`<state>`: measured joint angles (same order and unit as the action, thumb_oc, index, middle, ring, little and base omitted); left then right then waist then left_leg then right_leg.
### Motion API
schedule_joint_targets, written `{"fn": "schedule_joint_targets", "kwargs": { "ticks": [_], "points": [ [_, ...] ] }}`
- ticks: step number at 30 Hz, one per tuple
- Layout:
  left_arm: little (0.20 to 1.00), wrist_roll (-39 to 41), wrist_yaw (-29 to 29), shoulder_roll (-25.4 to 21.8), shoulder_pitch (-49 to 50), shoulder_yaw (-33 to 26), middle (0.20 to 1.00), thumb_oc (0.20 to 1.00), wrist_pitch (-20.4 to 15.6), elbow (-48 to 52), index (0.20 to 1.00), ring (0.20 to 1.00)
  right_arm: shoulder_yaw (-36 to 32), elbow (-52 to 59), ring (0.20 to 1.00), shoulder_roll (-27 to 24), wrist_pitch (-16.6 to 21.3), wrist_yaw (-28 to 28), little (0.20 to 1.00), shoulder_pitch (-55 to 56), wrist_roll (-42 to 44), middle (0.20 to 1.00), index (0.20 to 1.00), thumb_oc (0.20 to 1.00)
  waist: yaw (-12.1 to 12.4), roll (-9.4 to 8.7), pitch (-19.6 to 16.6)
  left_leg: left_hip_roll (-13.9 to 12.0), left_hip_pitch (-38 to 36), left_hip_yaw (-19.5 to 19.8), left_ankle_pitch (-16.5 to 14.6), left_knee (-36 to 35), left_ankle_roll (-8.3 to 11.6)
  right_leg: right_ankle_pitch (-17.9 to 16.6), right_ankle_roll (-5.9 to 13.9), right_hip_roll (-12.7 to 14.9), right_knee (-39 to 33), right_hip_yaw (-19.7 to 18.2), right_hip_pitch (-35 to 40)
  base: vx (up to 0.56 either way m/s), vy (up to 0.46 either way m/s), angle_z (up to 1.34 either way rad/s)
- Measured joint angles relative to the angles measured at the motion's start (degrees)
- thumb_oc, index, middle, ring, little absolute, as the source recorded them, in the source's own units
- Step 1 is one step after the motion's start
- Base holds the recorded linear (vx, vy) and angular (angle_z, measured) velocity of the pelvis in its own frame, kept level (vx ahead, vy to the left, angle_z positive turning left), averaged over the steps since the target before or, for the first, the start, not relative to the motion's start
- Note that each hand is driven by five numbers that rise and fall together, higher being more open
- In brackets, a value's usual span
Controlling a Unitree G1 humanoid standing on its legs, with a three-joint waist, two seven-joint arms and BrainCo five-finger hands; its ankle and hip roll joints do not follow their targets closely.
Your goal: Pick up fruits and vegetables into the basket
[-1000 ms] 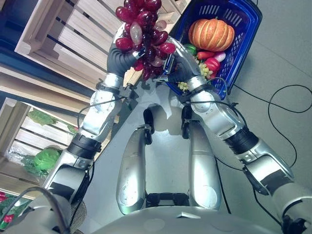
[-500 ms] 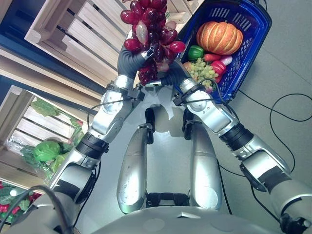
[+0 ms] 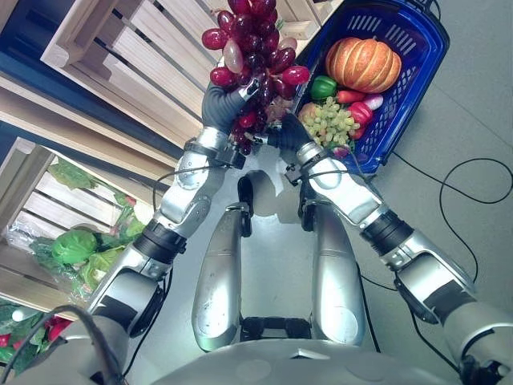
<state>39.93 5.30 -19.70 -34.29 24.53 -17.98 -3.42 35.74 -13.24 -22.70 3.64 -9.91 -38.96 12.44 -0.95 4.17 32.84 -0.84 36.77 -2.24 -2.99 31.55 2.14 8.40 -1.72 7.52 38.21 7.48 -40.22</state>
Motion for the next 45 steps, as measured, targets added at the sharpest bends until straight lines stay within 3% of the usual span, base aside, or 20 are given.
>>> {"fn": "schedule_joint_targets", "kwargs": {
  "ticks": [12,13,14,15,23,29,34,39,45],
  "points": [
    [0.2,0.5,-3.48,1.08,-0.1,0.18,0.2,0.2,0.28,0.5,0.2,0.2,-3.35,0.0,0.2,1.4,4.24,0.91,0.2,3.24,6.89,0.2,0.2,0.2,-0.88,-0.13,0.07,-0.07,0.04,0.0,-0.23,0.06,0.01,0.03,0.05,-0.07,-0.4,0.1,0.06,0.0,-0.017,0.0],
    [0.363,0.5,-4.12,1.02,-0.13,0.34,0.363,0.363,0.56,0.53,0.363,0.363,-3.81,0.0,0.2,1.36,4.57,1.16,0.2,3.4,6.9,0.2,0.2,0.2,-0.91,-0.13,0.07,-0.07,0.03,0.0,-0.23,0.06,0.0,0.03,0.05,-0.07,-0.4,0.1,0.06,0.0,0.0,0.0],
    [0.796,0.44,-4.84,1.0,-0.14,0.36,0.796,0.796,1.18,0.68,0.796,0.796,-4.16,0.0,0.2,1.32,4.88,1.25,0.2,3.65,6.93,0.2,0.2,0.2,-0.96,-0.13,0.07,-0.07,0.03,0.0,-0.26,0.05,-0.04,0.04,0.05,-0.07,-0.4,0.09,0.06,0.0,0.0,0.0],
    [1.0,0.28,-5.51,0.93,-0.26,0.4,1.0,1.0,2.3,0.89,1.0,1.0,-4.52,0.0,0.2,1.26,4.96,1.35,0.2,3.96,7.02,0.2,0.2,0.2,-1.04,-0.13,0.07,-0.07,0.03,-0.02,-0.3,0.07,-0.09,0.04,0.06,-0.07,-0.4,0.07,0.06,0.0,0.0,0.0],
    [1.0,-14.1,-13.74,-2.76,-2.4,1.0,1.0,1.0,7.92,3.27,1.0,1.0,-6.28,0.04,0.2,0.14,5.97,1.76,0.2,5.6,7.91,0.2,0.2,0.2,-2.52,-0.14,0.07,-0.06,-0.16,-0.8,-0.9,0.15,-0.42,0.15,0.29,-0.08,-0.32,-0.62,-0.03,0.01,0.013,-0.03],
    [1.0,-30.67,-13.04,-8.81,-7.99,2.82,1.0,1.0,7.93,6.41,1.0,1.0,-10.43,1.4,0.2,-1.94,6.37,1.99,0.2,5.06,8.17,0.2,0.2,0.2,-2.81,-0.11,0.1,-0.11,-0.15,-1.92,-1.04,0.69,-0.24,0.1,0.1,-0.09,0.8,-1.74,-0.96,0.01,-0.02,-0.06],
    [1.0,-31.29,-13.57,-12.95,-9.11,1.44,1.0,1.0,7.67,9.54,1.0,1.0,-15.87,2.52,0.2,-5.55,6.37,2.92,0.2,4.16,8.96,0.2,0.2,0.2,-3.05,-0.08,0.09,-0.08,-0.15,-2.35,-1.19,1.17,-0.37,0.34,0.39,0.08,1.57,-2.18,-1.23,0.02,-0.056,-0.03],
    [1.0,-25.49,-16.16,-13.98,-7.83,-0.3,1.0,1.0,7.77,9.55,1.0,1.0,-21.54,2.51,0.2,-8.61,6.37,3.18,0.2,1.52,12.18,0.2,0.2,0.2,-3.05,-0.01,0.06,-0.09,1.63,-2.75,-1.41,2.55,-0.49,0.88,0.14,0.55,3.58,-2.43,-3.52,0.03,-0.059,0.0],
    [1.0,-21.49,-15.26,-14.76,-4.65,-0.59,1.0,1.0,7.83,8.99,1.0,1.0,-24.09,-1.13,0.2,-12.28,5.77,5.65,0.2,-1.88,20.65,0.2,0.2,0.2,-2.24,0.64,0.13,-0.75,5.78,-3.11,-2.18,5.94,-0.23,1.45,-0.47,0.71,6.7,-2.47,-7.97,0.02,-0.065,-0.04]
  ]
}}
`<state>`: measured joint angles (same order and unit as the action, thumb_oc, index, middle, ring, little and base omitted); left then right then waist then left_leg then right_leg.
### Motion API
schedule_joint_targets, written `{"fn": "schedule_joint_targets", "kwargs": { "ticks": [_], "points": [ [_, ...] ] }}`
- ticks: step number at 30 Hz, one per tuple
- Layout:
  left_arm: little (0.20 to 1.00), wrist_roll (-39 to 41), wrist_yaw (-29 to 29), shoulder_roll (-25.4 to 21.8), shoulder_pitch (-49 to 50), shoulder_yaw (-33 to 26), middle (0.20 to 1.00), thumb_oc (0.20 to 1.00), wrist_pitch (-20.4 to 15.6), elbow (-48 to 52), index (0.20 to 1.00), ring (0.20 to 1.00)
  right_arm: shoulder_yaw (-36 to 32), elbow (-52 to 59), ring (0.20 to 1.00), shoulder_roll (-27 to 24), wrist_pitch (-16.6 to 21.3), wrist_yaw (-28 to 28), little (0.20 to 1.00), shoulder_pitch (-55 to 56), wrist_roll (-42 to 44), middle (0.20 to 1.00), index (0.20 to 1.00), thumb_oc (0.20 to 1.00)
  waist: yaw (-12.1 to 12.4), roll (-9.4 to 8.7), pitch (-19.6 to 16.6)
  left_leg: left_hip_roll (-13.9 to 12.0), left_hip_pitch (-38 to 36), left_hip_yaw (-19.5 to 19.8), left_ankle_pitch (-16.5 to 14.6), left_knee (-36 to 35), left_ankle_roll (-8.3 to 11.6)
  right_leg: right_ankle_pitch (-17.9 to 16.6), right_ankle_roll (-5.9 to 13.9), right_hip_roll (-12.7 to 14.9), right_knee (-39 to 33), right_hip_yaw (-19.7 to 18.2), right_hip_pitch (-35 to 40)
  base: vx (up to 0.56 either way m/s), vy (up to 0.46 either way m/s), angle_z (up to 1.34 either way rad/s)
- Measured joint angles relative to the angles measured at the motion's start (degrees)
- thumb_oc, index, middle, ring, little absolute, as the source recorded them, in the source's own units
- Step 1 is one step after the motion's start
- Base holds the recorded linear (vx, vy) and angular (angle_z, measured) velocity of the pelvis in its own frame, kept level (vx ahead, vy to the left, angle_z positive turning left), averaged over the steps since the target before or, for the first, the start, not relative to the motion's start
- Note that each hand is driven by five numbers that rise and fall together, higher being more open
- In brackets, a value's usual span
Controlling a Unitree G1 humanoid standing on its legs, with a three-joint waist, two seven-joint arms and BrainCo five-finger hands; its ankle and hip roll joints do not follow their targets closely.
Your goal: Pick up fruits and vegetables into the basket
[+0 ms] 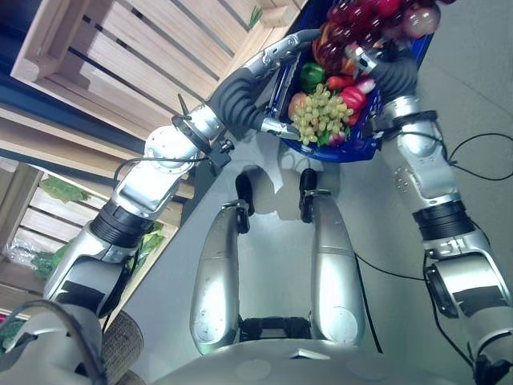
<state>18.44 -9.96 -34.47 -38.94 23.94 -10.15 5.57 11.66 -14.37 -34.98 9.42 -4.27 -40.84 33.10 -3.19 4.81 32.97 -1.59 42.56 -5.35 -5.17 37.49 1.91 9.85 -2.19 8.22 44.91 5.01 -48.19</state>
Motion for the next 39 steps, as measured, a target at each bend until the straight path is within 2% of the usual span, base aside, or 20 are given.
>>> {"fn": "schedule_joint_targets", "kwargs": {
  "ticks": [5,7,9,14,17,23,24,25,29,31,32,34,39],
  "points": [
    [1.0,0.84,0.64,-0.66,3.29,-0.67,1.0,1.0,-0.2,-0.07,1.0,1.0,-3.1,-5.75,0.2,-0.28,-0.8,3.42,0.2,-0.13,9.73,0.2,0.2,0.2,1.26,0.27,-0.07,-0.35,2.79,0.21,-0.16,1.01,0.26,0.36,-0.57,0.14,1.37,0.18,-2.91,-0.02,-0.06,-0.01],
    [1.0,3.09,-0.79,-1.17,4.75,-1.35,1.0,1.0,-0.05,-0.17,1.0,1.0,-4.23,-8.5,0.2,-0.47,-2.45,6.18,0.2,-0.72,14.62,0.2,0.2,0.2,1.9,0.4,-0.15,-0.24,5.32,0.26,0.06,1.48,0.53,0.57,-0.91,0.57,2.46,0.4,-5.66,-0.04,-0.059,0.04],
    [1.0,5.13,-2.18,-2.04,5.74,-1.23,1.0,1.0,0.76,-0.33,1.0,1.0,-4.23,-11.52,0.2,-0.8,-4.66,7.72,0.2,-1.59,17.18,0.2,0.2,0.2,2.52,0.42,-0.16,-0.25,7.11,0.42,0.22,1.77,0.72,0.68,-1.09,0.83,2.97,0.63,-7.46,-0.03,-0.042,0.06],
    [1.0,12.87,-6.04,-3.29,9.42,-1.07,1.0,1.0,6.83,-3.65,1.0,1.0,-4.01,-26.33,0.2,-1.08,-11.73,12.34,0.2,-4.75,27.63,0.2,0.2,0.2,6.12,0.54,-0.22,-0.2,11.78,1.35,0.71,2.18,1.43,1.22,-1.98,1.28,3.99,1.83,-11.87,-0.04,-0.026,0.09],
    [1.0,16.64,-6.3,-4.63,10.99,0.29,1.0,1.0,9.38,-7.17,1.0,1.0,-3.92,-33.73,0.2,-1.12,-15.04,15.38,0.2,-6.94,32.1,0.2,0.2,0.2,7.68,0.58,-0.25,-0.02,13.85,1.73,1.1,2.1,1.65,1.34,-2.18,1.62,4.09,2.3,-13.78,-0.02,0.008,0.09],
    [1.0,20.54,-7.08,-5.84,12.61,1.83,1.0,1.0,9.96,-13.97,1.0,1.0,-3.95,-38.46,0.2,-1.09,-20.26,17.96,0.2,-9.67,37.92,0.2,0.2,0.2,9.03,0.58,-0.25,0.78,16.26,2.66,1.24,2.09,1.47,1.21,-2.42,2.43,4.02,3.12,-15.59,-0.02,0.011,0.07],
    [1.0,20.95,-7.88,-5.84,12.62,1.83,1.0,1.0,9.67,-14.79,1.0,1.0,-3.97,-39.67,0.802,-1.1,-20.81,18.23,0.802,-10.33,38.05,0.802,0.802,0.802,9.39,0.58,-0.25,0.81,16.26,2.62,1.21,2.07,1.43,1.22,-2.4,2.48,3.98,3.1,-15.59,-0.02,0.034,0.01],
    [1.0,21.14,-8.89,-5.86,12.67,1.85,1.0,1.0,8.94,-15.92,1.0,1.0,-3.98,-41.03,1.0,-0.87,-21.03,17.94,1.0,-11.24,38.34,1.0,1.0,1.0,9.6,0.58,-0.25,0.84,16.26,2.58,1.2,2.06,1.39,1.21,-2.39,2.51,3.92,3.07,-15.59,-0.02,0.038,0.0],
    [1.0,21.37,-12.45,-4.52,14.17,1.88,1.0,1.0,6.39,-18.19,1.0,1.0,-6.2,-42.18,1.0,0.75,-18.77,13.82,1.0,-11.93,43.77,1.0,1.0,1.0,9.75,0.59,-0.25,0.81,16.14,2.51,1.3,1.53,1.27,1.15,-2.3,2.4,3.21,3.07,-15.45,-0.02,0.055,-0.02],
    [1.0,21.32,-13.72,-3.2,15.49,2.69,1.0,1.0,5.18,-19.72,1.0,1.0,-7.33,-42.05,1.0,1.73,-16.46,14.3,1.0,-11.08,46.25,1.0,1.0,1.0,9.52,0.58,-0.25,0.75,15.62,2.47,1.4,1.01,1.25,1.05,-2.19,2.25,2.68,3.07,-14.88,-0.03,0.108,-0.04],
    [1.0,20.6,-14.22,-1.71,16.76,3.38,1.0,1.0,4.12,-21.13,1.0,1.0,-7.49,-41.56,1.0,3.05,-13.87,14.86,1.0,-9.34,46.73,1.0,1.0,1.0,9.36,0.58,-0.25,0.7,14.52,2.48,1.4,0.54,1.28,0.94,-2.1,2.01,2.0,3.06,-13.8,-0.03,0.113,-0.05],
    [1.0,19.68,-14.31,0.54,18.41,4.63,1.0,1.0,2.27,-22.59,1.0,1.0,-7.43,-40.05,1.0,5.07,-11.01,15.56,1.0,-6.75,46.06,1.0,1.0,1.0,9.16,0.58,-0.25,0.68,12.06,2.35,1.48,-1.01,1.29,0.54,-1.85,1.74,0.47,3.02,-11.45,-0.04,0.152,-0.08],
    [1.0,17.13,-14.22,5.64,22.53,6.02,1.0,1.0,-1.31,-24.16,1.0,1.0,-4.98,-34.85,1.0,10.55,-7.89,16.93,1.0,4.87,39.14,1.0,1.0,1.0,7.31,0.57,-0.25,0.6,4.07,0.75,2.17,-6.3,0.67,-0.8,-0.71,0.98,-4.63,2.13,-4.14,-0.02,0.13,-0.11]
  ]
}}
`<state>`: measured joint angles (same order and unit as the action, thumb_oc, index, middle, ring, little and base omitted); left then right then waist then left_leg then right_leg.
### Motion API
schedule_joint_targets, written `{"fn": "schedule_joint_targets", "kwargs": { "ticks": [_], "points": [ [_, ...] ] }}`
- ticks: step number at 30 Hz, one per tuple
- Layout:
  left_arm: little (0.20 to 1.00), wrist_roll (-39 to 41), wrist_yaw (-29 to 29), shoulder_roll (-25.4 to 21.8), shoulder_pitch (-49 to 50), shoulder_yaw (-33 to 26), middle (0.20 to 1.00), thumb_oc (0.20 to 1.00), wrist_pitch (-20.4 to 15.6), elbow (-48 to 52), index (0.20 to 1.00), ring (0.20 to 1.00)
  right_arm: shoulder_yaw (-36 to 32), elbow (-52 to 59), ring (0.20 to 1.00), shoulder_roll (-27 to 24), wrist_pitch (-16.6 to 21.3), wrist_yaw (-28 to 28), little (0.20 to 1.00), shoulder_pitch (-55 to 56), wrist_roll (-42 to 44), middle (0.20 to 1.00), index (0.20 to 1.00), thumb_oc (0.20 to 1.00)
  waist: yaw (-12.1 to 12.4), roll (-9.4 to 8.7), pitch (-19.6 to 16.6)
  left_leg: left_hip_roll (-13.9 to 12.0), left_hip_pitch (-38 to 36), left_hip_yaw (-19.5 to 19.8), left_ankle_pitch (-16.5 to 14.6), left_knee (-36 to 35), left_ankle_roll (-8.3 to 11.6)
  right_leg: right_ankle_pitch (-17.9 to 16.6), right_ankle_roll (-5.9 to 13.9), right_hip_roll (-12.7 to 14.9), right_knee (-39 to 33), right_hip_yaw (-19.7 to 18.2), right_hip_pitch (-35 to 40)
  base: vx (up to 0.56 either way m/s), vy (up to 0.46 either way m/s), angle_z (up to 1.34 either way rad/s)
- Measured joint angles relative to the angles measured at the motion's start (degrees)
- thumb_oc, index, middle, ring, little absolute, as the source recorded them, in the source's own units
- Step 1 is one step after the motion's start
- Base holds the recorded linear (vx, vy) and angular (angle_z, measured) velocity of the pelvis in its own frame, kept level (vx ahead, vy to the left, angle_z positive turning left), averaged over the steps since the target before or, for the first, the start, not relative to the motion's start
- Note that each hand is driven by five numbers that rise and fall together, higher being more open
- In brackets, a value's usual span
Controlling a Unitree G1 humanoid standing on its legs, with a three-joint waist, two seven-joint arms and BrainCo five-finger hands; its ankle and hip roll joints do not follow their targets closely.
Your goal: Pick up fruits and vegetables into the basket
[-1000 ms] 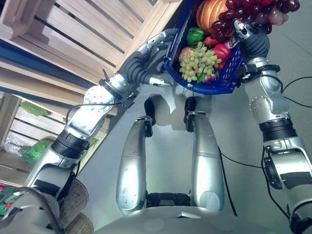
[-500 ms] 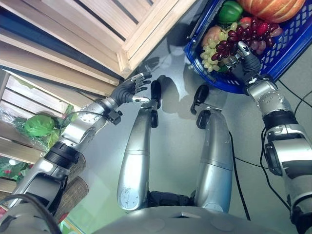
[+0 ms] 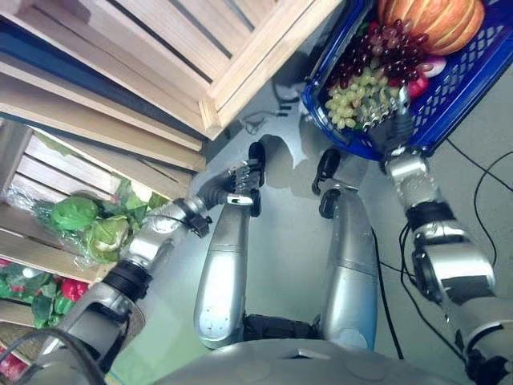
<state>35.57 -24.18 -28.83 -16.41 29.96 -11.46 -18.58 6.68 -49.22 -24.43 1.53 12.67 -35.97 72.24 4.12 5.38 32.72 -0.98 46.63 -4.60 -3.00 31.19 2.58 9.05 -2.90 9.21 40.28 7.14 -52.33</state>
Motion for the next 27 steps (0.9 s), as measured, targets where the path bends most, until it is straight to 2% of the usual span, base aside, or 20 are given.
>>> {"fn": "schedule_joint_targets", "kwargs": {
  "ticks": [6,12,16,19,22,23,24,27],
  "points": [
    [1.0,-3.52,1.36,1.63,2.56,-0.07,1.0,1.0,-4.26,-3.4,1.0,1.0,3.35,-0.25,1.0,5.48,3.57,2.22,1.0,16.04,-6.26,1.0,1.0,1.0,-4.21,0.05,-0.03,0.01,-12.72,-1.58,0.6,-6.78,-0.98,-1.78,1.58,-0.96,-7.39,-0.23,12.46,-0.03,0.168,-0.12],
    [1.0,-4.33,1.72,1.88,6.14,-1.27,1.0,1.0,-7.58,-5.51,1.0,1.0,3.13,-1.17,1.0,4.81,5.31,8.27,1.0,24.85,-12.24,1.0,1.0,1.0,-6.52,0.03,-0.04,0.0,-24.76,-2.42,1.22,-12.89,-1.56,-3.59,2.77,-1.75,-14.27,-0.15,24.74,0.01,0.132,-0.09],
    [1.0,-4.33,1.26,1.93,11.0,-3.22,1.0,1.0,-7.77,-6.34,1.0,1.0,3.09,-1.24,1.0,4.97,6.28,12.97,1.0,28.6,-19.72,1.0,1.0,1.0,-6.98,-0.24,-0.38,-0.2,-35.17,-2.28,2.42,-19.05,-1.52,-5.11,3.83,-2.72,-21.52,0.4,35.35,0.09,0.079,-0.03],
    [1.0,-4.26,1.04,2.02,15.38,-3.74,1.0,1.0,-7.06,-7.79,1.0,1.0,3.15,-1.48,1.0,5.57,6.61,15.06,1.0,32.05,-24.56,1.0,1.0,1.0,-6.62,-0.76,-5.21,-0.62,-38.86,-2.24,3.92,-23.86,-1.31,-6.89,4.14,-3.39,-27.02,1.62,39.42,0.16,0.052,0.0],
    [1.0,-3.79,-0.46,4.24,18.81,-6.31,1.0,1.0,-3.86,-10.41,1.0,1.0,3.09,-1.5,1.0,6.1,6.66,15.7,1.0,35.68,-26.92,1.0,1.0,1.0,-5.52,-1.3,-9.76,-0.84,-45.33,-2.09,4.9,-28.81,-1.31,-8.64,4.07,-4.18,-32.73,2.24,46.53,0.14,0.093,0.02],
    [1.0,-2.92,-2.16,5.61,20.42,-7.76,1.0,1.0,-1.85,-12.88,1.0,1.0,3.0,-2.1,1.0,6.75,6.07,16.03,1.0,37.07,-28.0,1.0,1.0,1.0,-5.48,-1.94,-13.43,-0.81,-46.88,-1.8,4.94,-30.58,-1.28,-8.72,4.22,-4.33,-34.57,2.87,48.3,0.12,0.079,0.15],
    [1.0,-2.8,-2.96,6.59,21.21,-8.68,1.0,1.0,-0.54,-15.33,1.0,1.0,3.02,-3.1,1.0,7.71,4.65,16.63,1.0,37.56,-28.59,1.0,1.0,1.0,-5.27,-2.65,-15.53,-0.83,-48.33,-1.69,5.05,-31.66,-1.21,-8.73,4.36,-4.78,-35.68,3.03,49.9,0.1,0.091,0.12],
    [1.0,-3.05,-3.87,8.07,22.19,-10.62,1.0,1.0,2.42,-22.17,1.0,1.0,3.05,-7.17,1.0,9.99,0.49,17.53,1.0,37.99,-31.34,1.0,1.0,1.0,-4.37,-4.86,-20.19,-0.9,-51.19,-1.58,5.12,-33.97,-1.06,-8.72,4.58,-4.97,-38.18,3.41,52.88,0.03,0.052,0.04]
  ]
}}
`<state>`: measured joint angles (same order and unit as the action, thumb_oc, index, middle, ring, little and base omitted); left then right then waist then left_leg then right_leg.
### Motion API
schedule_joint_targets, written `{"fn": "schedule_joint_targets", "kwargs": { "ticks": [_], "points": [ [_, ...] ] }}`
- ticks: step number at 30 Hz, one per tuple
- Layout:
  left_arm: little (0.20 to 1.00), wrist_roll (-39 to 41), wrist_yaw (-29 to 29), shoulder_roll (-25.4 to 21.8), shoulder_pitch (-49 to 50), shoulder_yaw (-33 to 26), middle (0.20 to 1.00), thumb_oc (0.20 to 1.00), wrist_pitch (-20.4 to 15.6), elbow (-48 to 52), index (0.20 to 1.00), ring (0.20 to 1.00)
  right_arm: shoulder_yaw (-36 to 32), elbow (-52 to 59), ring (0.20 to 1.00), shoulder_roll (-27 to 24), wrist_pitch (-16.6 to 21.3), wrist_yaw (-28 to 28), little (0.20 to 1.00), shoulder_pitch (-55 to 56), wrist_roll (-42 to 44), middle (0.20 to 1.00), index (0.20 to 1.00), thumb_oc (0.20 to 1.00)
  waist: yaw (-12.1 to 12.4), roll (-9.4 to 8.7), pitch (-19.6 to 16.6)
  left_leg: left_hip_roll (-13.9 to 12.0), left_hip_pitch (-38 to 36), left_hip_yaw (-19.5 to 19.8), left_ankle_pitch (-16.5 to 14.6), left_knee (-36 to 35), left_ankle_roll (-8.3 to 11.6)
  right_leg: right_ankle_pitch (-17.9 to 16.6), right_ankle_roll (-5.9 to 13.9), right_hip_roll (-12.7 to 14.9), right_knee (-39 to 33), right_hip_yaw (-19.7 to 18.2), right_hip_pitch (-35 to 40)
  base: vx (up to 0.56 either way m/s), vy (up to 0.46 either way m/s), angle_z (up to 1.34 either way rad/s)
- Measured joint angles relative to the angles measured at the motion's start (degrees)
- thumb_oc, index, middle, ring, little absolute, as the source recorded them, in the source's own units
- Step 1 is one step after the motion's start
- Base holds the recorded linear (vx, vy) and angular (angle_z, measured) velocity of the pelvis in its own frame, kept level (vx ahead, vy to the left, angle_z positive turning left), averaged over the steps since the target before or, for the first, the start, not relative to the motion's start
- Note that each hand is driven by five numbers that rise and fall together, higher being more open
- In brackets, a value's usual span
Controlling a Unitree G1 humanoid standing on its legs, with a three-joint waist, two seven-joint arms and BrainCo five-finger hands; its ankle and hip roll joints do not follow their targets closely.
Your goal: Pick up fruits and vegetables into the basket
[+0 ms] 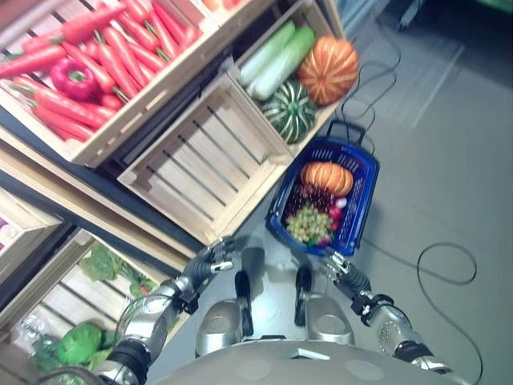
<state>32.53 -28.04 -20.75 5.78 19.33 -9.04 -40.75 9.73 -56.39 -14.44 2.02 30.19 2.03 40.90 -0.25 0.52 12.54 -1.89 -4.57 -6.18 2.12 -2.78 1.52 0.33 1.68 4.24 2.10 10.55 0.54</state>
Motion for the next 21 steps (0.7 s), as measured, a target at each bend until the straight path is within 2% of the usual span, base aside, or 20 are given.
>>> {"fn": "schedule_joint_targets", "kwargs": {
  "ticks": [2,5,10,14,17,21],
  "points": [
    [1.0,-1.28,0.27,0.44,-0.68,-1.2,1.0,1.0,0.88,-5.06,1.0,1.0,0.25,-2.41,1.0,1.38,-1.59,0.01,1.0,-0.28,-5.09,1.0,1.0,1.0,0.8,-1.24,-1.03,0.09,-1.27,0.15,0.15,-0.61,0.04,0.03,0.08,-0.03,-0.48,0.74,1.42,-0.02,0.014,0.1],
    [1.0,-4.2,0.42,0.91,-1.97,-4.31,1.0,1.0,3.03,-10.07,1.0,1.0,0.34,-4.14,1.0,2.07,-2.63,0.06,1.0,-0.73,-10.98,1.0,1.0,1.0,1.74,-1.89,-1.64,0.3,-2.76,0.42,0.09,-0.9,-0.06,-0.08,0.34,0.03,-1.15,1.1,3.17,-0.01,0.016,0.05],
    [1.0,-6.76,-0.02,2.27,-2.88,-5.6,1.0,1.0,5.2,-16.52,1.0,1.0,1.34,-6.9,1.0,2.14,-3.9,-2.62,1.0,-3.23,-19.73,1.0,1.0,1.0,1.74,-1.58,-2.25,0.32,-5.11,0.68,0.17,-1.61,-0.1,0.22,0.74,0.19,-1.53,1.15,5.35,-0.02,0.03,0.01],
    [1.0,-7.79,-1.17,4.66,-3.47,-5.66,1.0,1.0,7.89,-20.31,1.0,1.0,1.22,-9.59,1.0,2.14,-6.41,-4.72,1.0,-4.56,-19.9,1.0,1.0,1.0,1.73,-1.23,-3.61,0.24,-5.73,0.76,0.27,-1.59,-0.1,0.22,0.74,0.23,-1.75,1.26,5.99,0.0,0.0,0.0],
    [1.0,-7.95,-2.8,5.68,-5.45,-6.67,1.0,1.0,12.33,-23.18,1.0,1.0,0.94,-11.12,1.0,2.03,-7.84,-5.93,1.0,-5.15,-22.83,1.0,1.0,1.0,1.67,-0.62,-4.8,0.2,-6.21,0.78,0.29,-1.58,-0.08,0.2,0.73,0.16,-2.11,1.46,6.98,0.01,-0.009,0.04],
    [1.0,-10.35,-4.03,6.14,-7.41,-6.72,1.0,1.0,15.24,-25.13,1.0,1.0,0.92,-11.16,1.0,1.7,-9.07,-5.96,1.0,-5.14,-24.95,1.0,1.0,1.0,1.63,-0.22,-5.37,0.14,-7.08,0.79,0.25,-1.61,-0.03,0.22,0.7,0.07,-2.25,1.46,7.84,0.05,-0.021,0.02]
  ]
}}
